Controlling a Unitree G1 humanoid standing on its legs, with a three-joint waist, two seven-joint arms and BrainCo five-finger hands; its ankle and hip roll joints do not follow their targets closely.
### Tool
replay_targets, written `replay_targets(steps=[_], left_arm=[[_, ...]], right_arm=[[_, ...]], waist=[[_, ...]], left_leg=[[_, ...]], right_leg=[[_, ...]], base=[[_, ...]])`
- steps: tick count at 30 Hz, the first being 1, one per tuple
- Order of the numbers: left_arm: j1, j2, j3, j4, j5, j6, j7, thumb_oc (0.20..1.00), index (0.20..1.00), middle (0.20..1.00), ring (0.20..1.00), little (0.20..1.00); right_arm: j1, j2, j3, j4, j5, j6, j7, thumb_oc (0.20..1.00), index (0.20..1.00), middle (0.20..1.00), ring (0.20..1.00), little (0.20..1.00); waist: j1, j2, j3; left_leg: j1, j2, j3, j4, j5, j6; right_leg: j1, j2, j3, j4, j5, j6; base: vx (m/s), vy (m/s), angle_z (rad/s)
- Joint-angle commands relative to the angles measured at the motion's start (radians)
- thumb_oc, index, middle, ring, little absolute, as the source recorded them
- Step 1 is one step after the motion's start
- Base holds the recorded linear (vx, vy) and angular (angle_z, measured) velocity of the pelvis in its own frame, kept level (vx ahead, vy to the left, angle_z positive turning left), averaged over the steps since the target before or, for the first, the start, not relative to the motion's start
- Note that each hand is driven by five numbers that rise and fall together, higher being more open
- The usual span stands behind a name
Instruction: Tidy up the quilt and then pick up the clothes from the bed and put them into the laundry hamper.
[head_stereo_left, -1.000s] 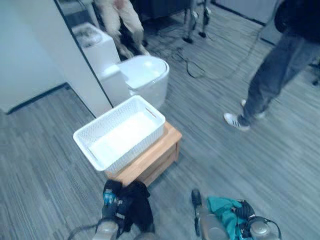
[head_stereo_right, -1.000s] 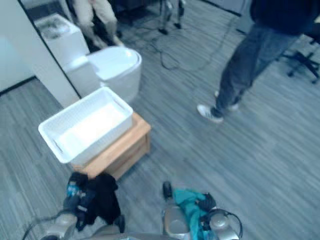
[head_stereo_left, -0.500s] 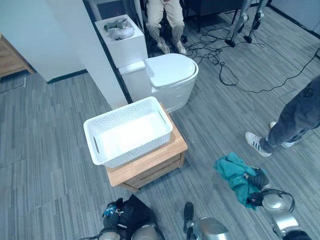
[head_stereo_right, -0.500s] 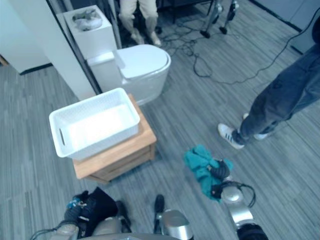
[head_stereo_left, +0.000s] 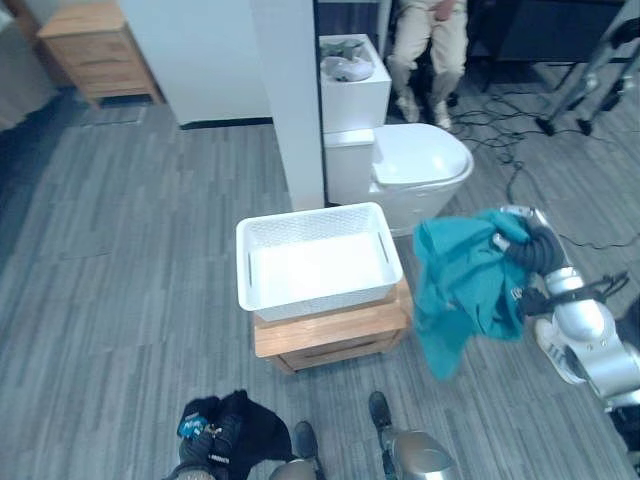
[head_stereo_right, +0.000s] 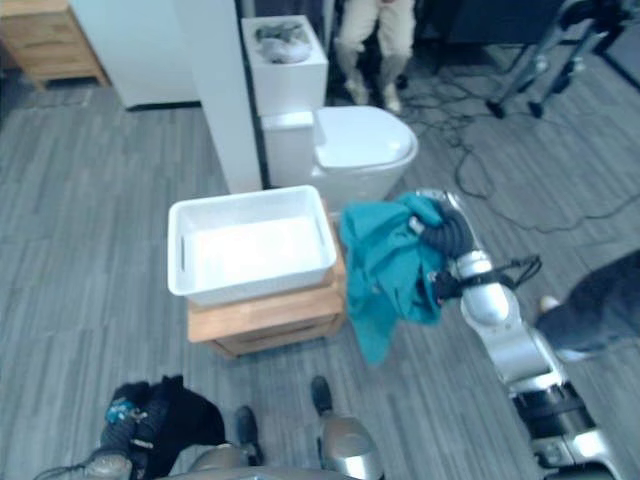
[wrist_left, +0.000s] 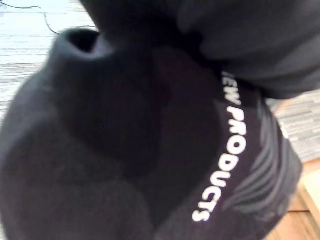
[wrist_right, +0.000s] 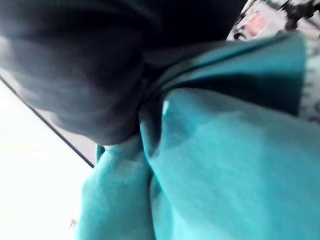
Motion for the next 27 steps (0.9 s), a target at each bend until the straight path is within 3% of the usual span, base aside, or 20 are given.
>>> replay_targets(steps=[1, 5, 11, 16, 23, 27], left_arm=[[-0.065, 0.064, -0.008, -0.056, -0.037, -0.059, 0.019, 0.2, 0.2, 0.2, 0.2, 0.2], [-0.078, 0.096, -0.017, -0.364, -0.159, -0.15, 0.064, 0.2, 0.2, 0.2, 0.2, 0.2], [-0.134, 0.161, -0.011, -0.603, -0.198, -0.222, 0.062, 0.2, 0.2, 0.2, 0.2, 0.2], [-0.17, 0.177, 0.002, -0.669, -0.211, -0.242, 0.059, 0.2, 0.2, 0.2, 0.2, 0.2], [-0.238, 0.177, -0.038, -0.756, -0.186, -0.254, 0.032, 0.2, 0.2, 0.2, 0.2, 0.2], [-0.274, 0.164, -0.058, -0.784, -0.201, -0.267, 0.028, 0.2, 0.2, 0.2, 0.2, 0.2]], right_arm=[[-0.144, -0.023, 0.072, 0.031, 0.031, -0.048, 0.006, 0.2, 0.2, 0.2, 0.2, 0.2], [-0.357, -0.014, 0.209, 0.135, 0.025, -0.035, -0.017, 0.2, 0.2, 0.2, 0.2, 0.2], [-0.478, 0.012, 0.284, 0.268, 0.023, -0.021, -0.04, 0.2, 0.2, 0.2, 0.2, 0.2], [-0.5, 0.072, 0.317, 0.305, 0.017, -0.018, -0.036, 0.2, 0.2, 0.2, 0.2, 0.2], [-0.472, 0.27, 0.413, 0.449, 0.026, -0.006, 0.015, 0.2, 0.2, 0.2, 0.2, 0.2], [-0.495, 0.342, 0.457, 0.567, 0.034, 0.0, 0.016, 0.2, 0.2, 0.2, 0.2, 0.2]], waist=[[0.036, -0.032, -0.02], [0.096, -0.002, 0.04], [0.137, 0.051, 0.074], [0.154, 0.074, 0.082], [0.177, 0.102, 0.103], [0.186, 0.11, 0.107]], left_leg=[[0.055, 0.055, 0.013, 0.002, -0.058, -0.076], [-0.011, 0.063, -0.032, 0.002, -0.026, -0.09], [-0.077, 0.062, -0.072, 0.002, 0.004, -0.1], [-0.103, 0.063, -0.097, 0.002, 0.017, -0.104], [-0.133, 0.063, -0.124, 0.002, 0.031, -0.109], [-0.144, 0.06, -0.129, 0.002, 0.034, -0.11]], right_leg=[[0.037, -0.087, -0.012, 0.029, -0.157, 0.083], [-0.005, -0.078, -0.047, 0.04, -0.157, 0.071], [-0.053, -0.072, -0.087, 0.059, -0.163, 0.062], [-0.073, -0.069, -0.109, 0.076, -0.172, 0.057], [-0.108, -0.067, -0.122, 0.094, -0.174, 0.05], [-0.115, -0.066, -0.123, 0.088, -0.169, 0.049]], base=[[0.03, -0.116, 0.09], [-0.11, -0.126, 0.25], [-0.06, -0.049, 0.34], [-0.03, -0.04, 0.2], [-0.03, -0.028, 0.12], [-0.03, -0.015, 0.06]])
